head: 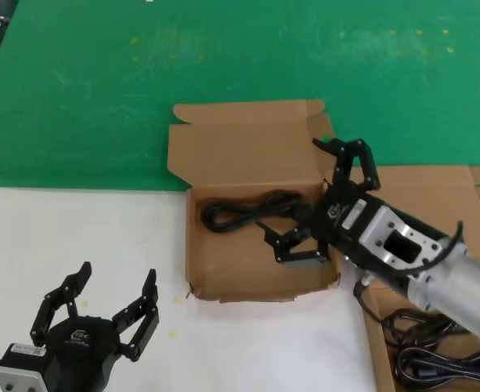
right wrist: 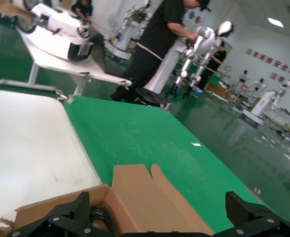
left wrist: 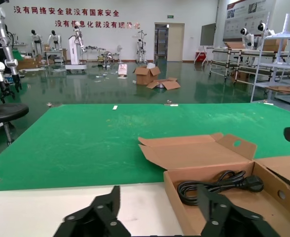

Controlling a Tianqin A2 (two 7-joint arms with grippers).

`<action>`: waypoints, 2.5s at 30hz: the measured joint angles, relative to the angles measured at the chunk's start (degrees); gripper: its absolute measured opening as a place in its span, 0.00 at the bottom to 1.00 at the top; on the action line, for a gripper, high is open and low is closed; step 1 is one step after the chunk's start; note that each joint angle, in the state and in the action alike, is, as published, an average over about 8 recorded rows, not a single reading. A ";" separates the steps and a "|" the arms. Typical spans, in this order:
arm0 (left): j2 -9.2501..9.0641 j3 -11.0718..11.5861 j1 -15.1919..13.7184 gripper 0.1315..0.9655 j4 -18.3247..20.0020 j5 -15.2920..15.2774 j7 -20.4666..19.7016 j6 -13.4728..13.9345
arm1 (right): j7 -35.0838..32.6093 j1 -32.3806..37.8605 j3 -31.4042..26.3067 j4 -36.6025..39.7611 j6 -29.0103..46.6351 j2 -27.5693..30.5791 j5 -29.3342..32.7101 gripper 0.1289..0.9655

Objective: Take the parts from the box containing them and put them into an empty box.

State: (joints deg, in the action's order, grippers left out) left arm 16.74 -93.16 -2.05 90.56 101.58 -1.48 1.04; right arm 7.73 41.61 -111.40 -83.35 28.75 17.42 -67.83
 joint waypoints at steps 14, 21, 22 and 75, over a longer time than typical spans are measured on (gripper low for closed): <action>0.11 0.35 0.48 0.74 0.26 0.37 0.35 -0.25 | -1.82 -9.79 4.64 -1.96 -6.78 -0.05 -8.31 1.00; 0.16 0.52 0.72 0.89 0.39 0.55 0.52 -0.37 | -2.72 -14.69 6.96 -2.94 -10.14 -0.08 -12.44 1.00; 0.17 0.55 0.76 0.89 0.41 0.57 0.54 -0.38 | -2.85 -15.37 7.29 -3.07 -10.61 -0.08 -13.02 1.00; 0.43 1.42 1.97 1.00 1.07 1.49 1.42 -1.00 | -7.41 -39.85 18.90 -7.97 -27.54 -0.22 -33.81 1.00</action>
State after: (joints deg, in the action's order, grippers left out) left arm 17.17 -91.74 -0.09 91.63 103.07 -0.06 0.04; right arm 0.32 1.76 -92.51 -91.32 1.21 17.20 -101.64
